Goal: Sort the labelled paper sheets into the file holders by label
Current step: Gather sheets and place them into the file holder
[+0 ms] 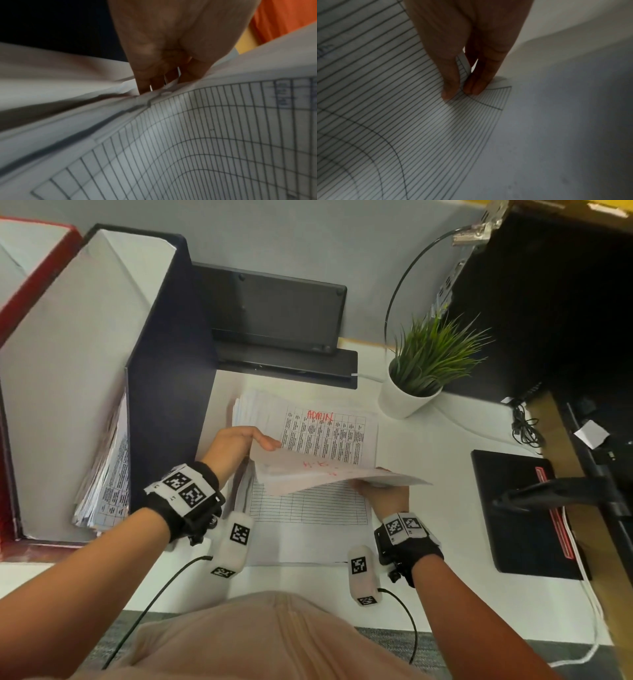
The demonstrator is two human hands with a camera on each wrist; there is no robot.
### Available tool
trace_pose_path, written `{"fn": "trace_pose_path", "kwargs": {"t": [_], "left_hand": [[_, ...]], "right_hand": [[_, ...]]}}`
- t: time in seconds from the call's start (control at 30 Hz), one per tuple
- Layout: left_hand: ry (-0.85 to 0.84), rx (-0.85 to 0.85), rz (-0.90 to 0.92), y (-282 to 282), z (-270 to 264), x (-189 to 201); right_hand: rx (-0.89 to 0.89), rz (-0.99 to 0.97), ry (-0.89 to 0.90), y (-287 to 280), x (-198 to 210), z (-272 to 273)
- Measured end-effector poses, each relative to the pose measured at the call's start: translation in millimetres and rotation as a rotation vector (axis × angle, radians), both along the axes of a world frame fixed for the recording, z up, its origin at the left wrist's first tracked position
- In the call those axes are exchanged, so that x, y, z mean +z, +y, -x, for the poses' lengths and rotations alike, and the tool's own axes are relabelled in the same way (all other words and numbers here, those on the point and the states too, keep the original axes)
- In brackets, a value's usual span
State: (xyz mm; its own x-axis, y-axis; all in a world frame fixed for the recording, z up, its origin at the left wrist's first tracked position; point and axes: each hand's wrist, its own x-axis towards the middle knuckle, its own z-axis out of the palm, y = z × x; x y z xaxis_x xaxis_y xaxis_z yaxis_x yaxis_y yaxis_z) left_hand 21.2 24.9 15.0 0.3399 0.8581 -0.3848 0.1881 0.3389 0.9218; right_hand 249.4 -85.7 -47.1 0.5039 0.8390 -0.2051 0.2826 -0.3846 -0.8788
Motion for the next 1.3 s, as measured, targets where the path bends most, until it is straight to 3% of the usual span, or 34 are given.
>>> {"fn": "trace_pose_path", "kwargs": {"t": [0.13, 0.23, 0.33, 0.43, 0.53, 0.6, 0.67, 0.8, 1.0, 1.07, 1.13, 1.3], "left_hand": [[0.076, 0.102, 0.038, 10.5, -0.9, 0.2], [0.228, 0.19, 0.109, 26.3, -2.9, -7.3], [0.447, 0.057, 0.124, 36.5, -2.3, -18.3], [0.51, -0.039, 0.053, 37.3, -2.0, -25.1], [0.58, -0.113, -0.025, 30.8, -2.0, -24.6], [0.628, -0.176, -0.059, 26.7, -0.8, -21.9], [0.542, -0.222, -0.036, 22.3, -0.6, -13.7], [0.201, -0.102, 0.071, 15.9, 2.2, 4.1], [0.073, -0.201, -0.214, 2.3, -6.0, 32.2], [0.124, -0.128, -0.447, -0.6, -13.0, 38.1], [0.071, -0.006, -0.575, -3.8, -16.8, 44.3], [-0.013, 0.131, -0.589, -14.6, -15.7, 38.5]], "right_hand": [[-0.111, -0.062, 0.094, -1.9, -5.5, 1.6], [-0.197, -0.091, 0.339, -3.2, -7.8, -1.8], [-0.207, -0.053, 0.476, -4.8, -7.0, -4.5], [-0.266, -0.011, 0.58, -4.5, -6.5, -6.7], [-0.258, 0.035, 0.513, 0.8, -0.5, -3.7], [-0.18, -0.002, 0.282, 6.4, 2.7, 3.2], [-0.164, -0.068, 0.2, 9.0, 9.6, 9.3], [-0.25, -0.26, 0.277, 20.9, 33.3, 12.0], [-0.323, -0.428, 0.268, 38.9, 75.5, 20.8], [-0.286, -0.544, 0.255, 40.8, 95.6, 27.1], [-0.223, -0.647, 0.263, 38.6, 110.9, 32.6], [-0.191, -0.654, 0.315, 30.7, 110.1, 41.4]]}}
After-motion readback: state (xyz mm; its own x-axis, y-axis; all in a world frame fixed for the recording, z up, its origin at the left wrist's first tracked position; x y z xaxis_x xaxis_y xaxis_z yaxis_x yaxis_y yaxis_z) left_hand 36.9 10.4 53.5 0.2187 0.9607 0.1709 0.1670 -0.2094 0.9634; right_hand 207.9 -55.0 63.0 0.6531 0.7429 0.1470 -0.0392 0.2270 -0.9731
